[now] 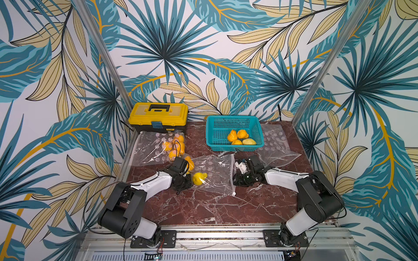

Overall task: Open the zip-top bag and take out the pear
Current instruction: Adjust the zipper food storage bag at the center of the board.

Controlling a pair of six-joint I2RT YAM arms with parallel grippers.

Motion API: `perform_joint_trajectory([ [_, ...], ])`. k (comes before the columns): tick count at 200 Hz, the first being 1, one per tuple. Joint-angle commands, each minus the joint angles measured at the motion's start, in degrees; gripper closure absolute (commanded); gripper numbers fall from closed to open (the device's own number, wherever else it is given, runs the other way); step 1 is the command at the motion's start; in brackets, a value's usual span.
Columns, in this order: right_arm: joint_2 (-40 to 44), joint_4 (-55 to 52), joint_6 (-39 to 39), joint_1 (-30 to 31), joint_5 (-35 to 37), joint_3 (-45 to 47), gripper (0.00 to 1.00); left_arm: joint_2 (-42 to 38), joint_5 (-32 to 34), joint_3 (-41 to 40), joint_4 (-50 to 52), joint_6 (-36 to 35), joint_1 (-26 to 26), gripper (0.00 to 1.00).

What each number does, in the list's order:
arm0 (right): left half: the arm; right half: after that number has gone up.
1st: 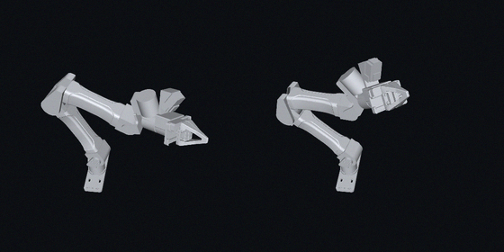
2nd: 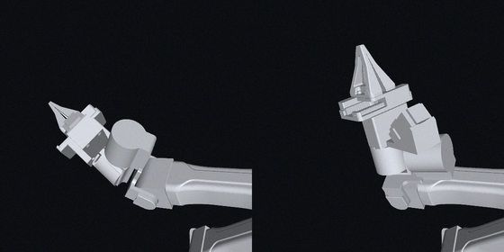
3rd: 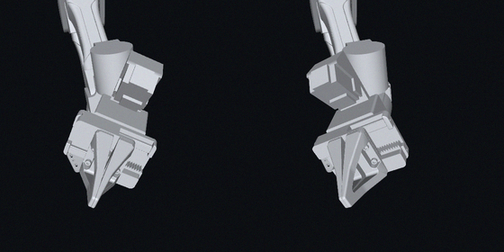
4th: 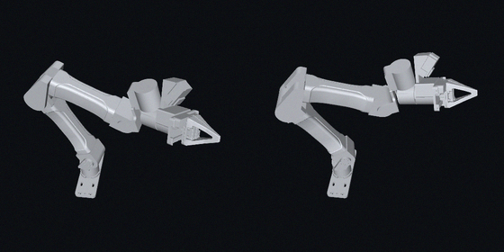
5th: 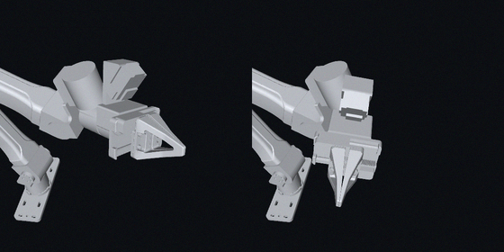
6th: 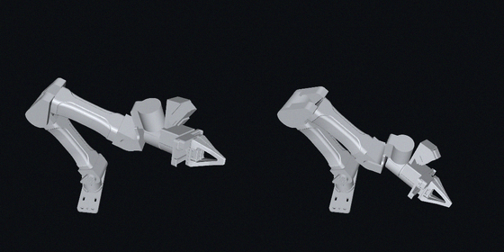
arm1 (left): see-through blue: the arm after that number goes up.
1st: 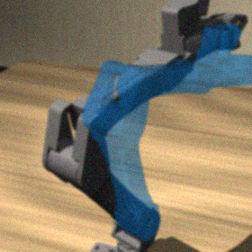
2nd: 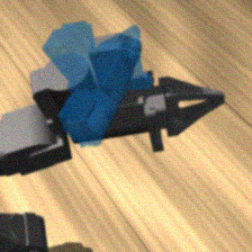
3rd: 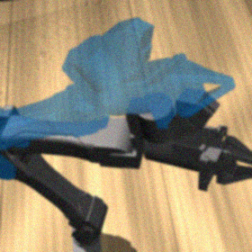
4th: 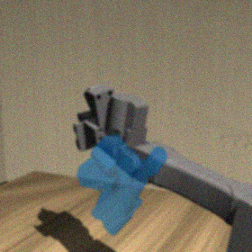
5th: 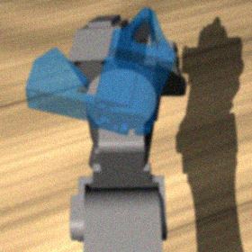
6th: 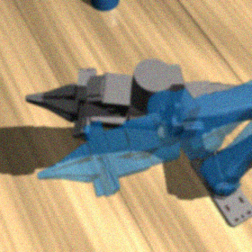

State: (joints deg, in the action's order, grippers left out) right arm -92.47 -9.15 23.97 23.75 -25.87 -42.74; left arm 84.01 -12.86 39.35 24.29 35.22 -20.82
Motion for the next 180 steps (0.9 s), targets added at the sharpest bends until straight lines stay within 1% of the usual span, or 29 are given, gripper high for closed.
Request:
perform_joint_trajectory([
  [1, -0.6, -7.1, -0.7, -0.7, 6.8, 1.8, 0.61, 1.8, 5.0, -2.1, 4.0, 0.2, 1.1, 0.84],
  [16, -1.2, -6.3, -0.2, -0.6, 5.9, 1.4, 0.61, 0.6, 5.2, -1.2, 5.4, 0.2, 1.2, 0.84],
  [33, -0.8, -3.9, 0.6, -0.6, 2.6, 1.8, 0.61, -3.2, 3.8, 0.0, 6.7, 0.9, 1.2, 0.84],
  [42, -0.4, -0.4, 0.9, -0.6, 0.2, 2.1, 0.61, -5.5, 3.1, 0.9, 7.3, 1.4, 1.1, 0.83],
  [70, 1.3, 2.3, 1.8, -0.6, -3.9, 1.7, 0.6, -9.8, 0.7, 4.4, 8.1, 3.1, 1.0, 0.82],
  [88, 1.8, 1.9, 2.0, -0.6, -4.5, 1.0, 0.59, -10.4, 2.3, 6.5, 8.0, 3.7, 0.0, 0.81],
  [124, 1.9, 1.2, 1.7, -0.6, -4.7, 0.5, 0.59, -5.1, 3.3, 11.4, 7.3, 3.1, -1.5, 0.81],
  [136, 2.1, 1.2, 1.6, -0.6, -4.9, 0.2, 0.59, -3.0, 5.2, 12.6, 6.5, 2.5, -2.6, 0.81],
  [154, 2.7, 1.7, 1.5, -0.6, -5.0, 0.3, 0.57, 0.5, 7.9, 12.9, 5.6, 1.9, -3.3, 0.81],
  [180, 3.3, 3.9, 2.2, -0.6, -4.2, 0.4, 0.56, 4.9, 6.6, 11.1, 2.4, 2.1, -3.5, 0.83],
])
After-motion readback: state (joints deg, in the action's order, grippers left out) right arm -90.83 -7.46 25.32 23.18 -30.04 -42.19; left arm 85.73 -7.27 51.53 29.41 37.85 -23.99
